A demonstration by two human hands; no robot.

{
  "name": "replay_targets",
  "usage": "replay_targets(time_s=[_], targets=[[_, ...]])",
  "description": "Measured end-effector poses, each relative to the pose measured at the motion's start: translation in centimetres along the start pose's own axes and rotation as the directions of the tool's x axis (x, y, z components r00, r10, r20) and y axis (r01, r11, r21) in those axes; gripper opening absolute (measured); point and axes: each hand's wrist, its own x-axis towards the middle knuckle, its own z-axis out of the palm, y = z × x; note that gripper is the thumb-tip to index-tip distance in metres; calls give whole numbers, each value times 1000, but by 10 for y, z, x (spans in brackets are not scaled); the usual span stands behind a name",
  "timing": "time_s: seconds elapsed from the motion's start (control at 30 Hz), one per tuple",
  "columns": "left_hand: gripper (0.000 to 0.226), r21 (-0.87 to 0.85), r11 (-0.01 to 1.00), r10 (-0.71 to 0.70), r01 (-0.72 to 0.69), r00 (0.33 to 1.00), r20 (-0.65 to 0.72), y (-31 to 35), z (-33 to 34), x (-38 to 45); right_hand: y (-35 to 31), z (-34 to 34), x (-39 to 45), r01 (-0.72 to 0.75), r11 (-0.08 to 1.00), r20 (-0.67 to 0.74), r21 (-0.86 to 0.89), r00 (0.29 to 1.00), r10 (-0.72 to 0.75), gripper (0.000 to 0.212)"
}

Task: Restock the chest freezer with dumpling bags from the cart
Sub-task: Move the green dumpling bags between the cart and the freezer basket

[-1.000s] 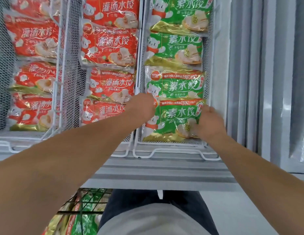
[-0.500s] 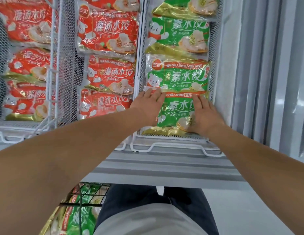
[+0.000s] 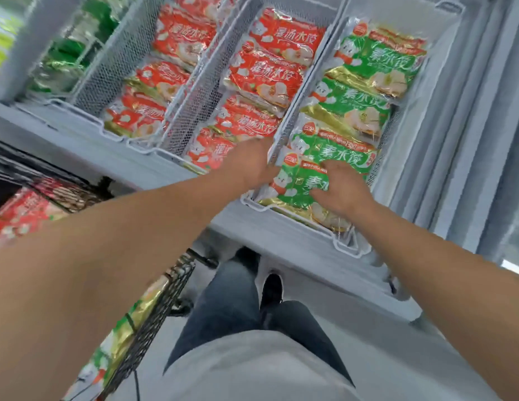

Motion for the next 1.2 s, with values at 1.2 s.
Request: replay_targets(time_s=[1.2], targets=[[57, -655, 413, -857, 632, 513, -45, -281, 155, -484, -376, 259, -136, 632, 748, 363, -201, 758, -542, 53]])
